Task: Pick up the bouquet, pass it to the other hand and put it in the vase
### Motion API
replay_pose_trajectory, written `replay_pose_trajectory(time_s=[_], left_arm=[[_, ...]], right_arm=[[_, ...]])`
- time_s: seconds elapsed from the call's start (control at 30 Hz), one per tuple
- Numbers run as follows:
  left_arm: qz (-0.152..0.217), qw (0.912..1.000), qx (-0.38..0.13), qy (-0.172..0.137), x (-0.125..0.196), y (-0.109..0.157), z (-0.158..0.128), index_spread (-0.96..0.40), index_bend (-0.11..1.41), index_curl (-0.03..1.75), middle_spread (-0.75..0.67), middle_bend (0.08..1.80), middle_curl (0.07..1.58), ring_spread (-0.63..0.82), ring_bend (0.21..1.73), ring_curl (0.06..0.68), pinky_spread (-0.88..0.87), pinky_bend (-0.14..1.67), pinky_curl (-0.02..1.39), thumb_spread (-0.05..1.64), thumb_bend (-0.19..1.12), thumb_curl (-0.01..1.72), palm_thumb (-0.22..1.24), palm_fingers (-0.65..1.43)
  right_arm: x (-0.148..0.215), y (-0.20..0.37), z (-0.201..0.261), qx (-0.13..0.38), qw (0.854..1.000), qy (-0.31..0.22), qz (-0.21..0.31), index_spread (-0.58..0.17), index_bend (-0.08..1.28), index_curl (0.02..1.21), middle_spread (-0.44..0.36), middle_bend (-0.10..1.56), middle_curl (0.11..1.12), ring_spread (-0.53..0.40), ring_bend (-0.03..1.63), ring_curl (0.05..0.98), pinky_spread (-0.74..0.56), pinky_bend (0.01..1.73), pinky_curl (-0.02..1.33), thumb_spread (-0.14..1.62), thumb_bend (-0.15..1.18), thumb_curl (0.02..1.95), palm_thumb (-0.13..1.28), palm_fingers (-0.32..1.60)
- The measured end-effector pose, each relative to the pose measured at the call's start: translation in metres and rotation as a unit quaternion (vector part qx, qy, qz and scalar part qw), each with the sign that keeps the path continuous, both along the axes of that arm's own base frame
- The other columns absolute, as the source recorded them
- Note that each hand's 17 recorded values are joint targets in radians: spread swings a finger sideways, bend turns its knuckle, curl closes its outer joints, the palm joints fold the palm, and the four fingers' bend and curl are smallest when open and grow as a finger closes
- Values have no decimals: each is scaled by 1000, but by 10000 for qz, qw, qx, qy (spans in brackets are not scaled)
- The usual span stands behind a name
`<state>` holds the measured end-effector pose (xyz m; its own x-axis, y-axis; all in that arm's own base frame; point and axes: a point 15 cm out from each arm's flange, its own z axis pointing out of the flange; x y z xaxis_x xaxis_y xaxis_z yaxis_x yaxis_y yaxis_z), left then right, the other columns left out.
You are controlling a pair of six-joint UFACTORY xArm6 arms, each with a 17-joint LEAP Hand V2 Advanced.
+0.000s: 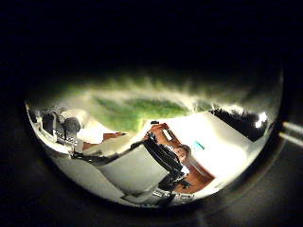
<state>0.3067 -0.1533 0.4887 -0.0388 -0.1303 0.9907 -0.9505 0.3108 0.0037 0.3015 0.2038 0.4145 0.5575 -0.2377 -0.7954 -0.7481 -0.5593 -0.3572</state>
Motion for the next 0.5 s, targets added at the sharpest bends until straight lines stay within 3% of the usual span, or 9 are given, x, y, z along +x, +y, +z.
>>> replay_pose_trajectory(time_s=[0.07, 0.1, 0.13, 0.2, 0.27, 0.3, 0.37, 0.43, 0.5], left_arm=[[49, 9999, -99, 24, 1, -1, 2, 108, 132, 217, -242, 909, 683, -249, 959, 258, -151, 566, 353, 844, -15, 349, 527, 582], [103, 9998, -166, 25, 3, -1, 4, 77, 92, 174, -289, 911, 710, -361, 1137, 310, -356, 764, 392, 861, 22, 365, 639, 783], [174, 9996, -242, 24, 5, -1, 6, 44, 95, 137, -325, 917, 761, -417, 1255, 369, -486, 909, 441, 875, 31, 376, 713, 828], [403, 9982, -433, 21, 13, -2, 9, -5, 140, 89, -373, 901, 822, -450, 1359, 425, -604, 1047, 484, 883, 31, 391, 802, 890], [612, 9966, -551, -50, 17, -2, 10, -77, 198, 54, -421, 883, 866, -448, 1383, 443, -642, 1145, 511, 870, 36, 421, 895, 1041], [677, 9961, -538, -197, 17, -2, 11, -155, 301, 57, -451, 905, 907, -435, 1385, 465, -634, 1162, 527, 831, 40, 453, 970, 1154], [767, 9951, -446, -436, 15, 0, 13, -240, 408, 58, -474, 918, 942, -427, 1387, 478, -631, 1159, 531, 776, 17, 489, 1014, 1163], [844, 9941, -313, -603, 14, 3, 13, -317, 516, 63, -497, 927, 970, -423, 1395, 489, -630, 1155, 533, 721, -3, 527, 1054, 1154], [890, 9930, -262, -733, 14, 2, 16, -415, 668, 77, -518, 950, 1001, -419, 1406, 505, -623, 1131, 535, 578, -14, 595, 1103, 1126]], right_arm=[[5, -1, 0, -51, 9999, -102, -117, -299, 992, 1119, -142, 1343, 840, -201, 1411, 705, -258, 1047, 1141, 228, -16, 987, 1212, 1096], [8, -2, 0, -79, 9996, -173, -204, -299, 992, 1120, -142, 1340, 839, -201, 1411, 706, -258, 1047, 1142, 236, -15, 989, 1213, 1095], [10, -2, -2, -103, 9993, -218, -299, -300, 996, 1122, -142, 1338, 839, -203, 1408, 706, -259, 1050, 1145, 242, -17, 989, 1209, 1092], [17, -4, -7, -173, 9976, -347, -581, -301, 1007, 1126, -142, 1338, 840, -209, 1388, 710, -262, 1070, 1149, 297, -29, 985, 1174, 1090], [25, -8, -12, -259, 9939, -526, -939, -302, 988, 1122, -142, 1317, 835, -210, 1367, 706, -266, 1091, 1135, 448, -41, 964, 1104, 1078], [29, -11, -16, -311, 9909, -611, -1159, -301, 959, 1115, -144, 1296, 829, -212, 1356, 700, -272, 1097, 1116, 570, -20, 936, 1105, 1083], [30, -16, -28, -398, 9859, -652, -1491, -301, 932, 1101, -144, 1277, 819, -213, 1345, 691, -282, 1084, 1088, 652, -40, 901, 1058, 1097], [25, -19, -42, -457, 9826, -581, -1702, -308, 775, 1015, -155, 1141, 747, -229, 1260, 627, -369, 1015, 951, 794, -62, 766, 884, 1067], [23, -22, -48, -504, 9796, -496, -1879, -316, 696, 985, -162, 1084, 724, -242, 1220, 604, -421, 995, 901, 819, -48, 726, 858, 1025]])
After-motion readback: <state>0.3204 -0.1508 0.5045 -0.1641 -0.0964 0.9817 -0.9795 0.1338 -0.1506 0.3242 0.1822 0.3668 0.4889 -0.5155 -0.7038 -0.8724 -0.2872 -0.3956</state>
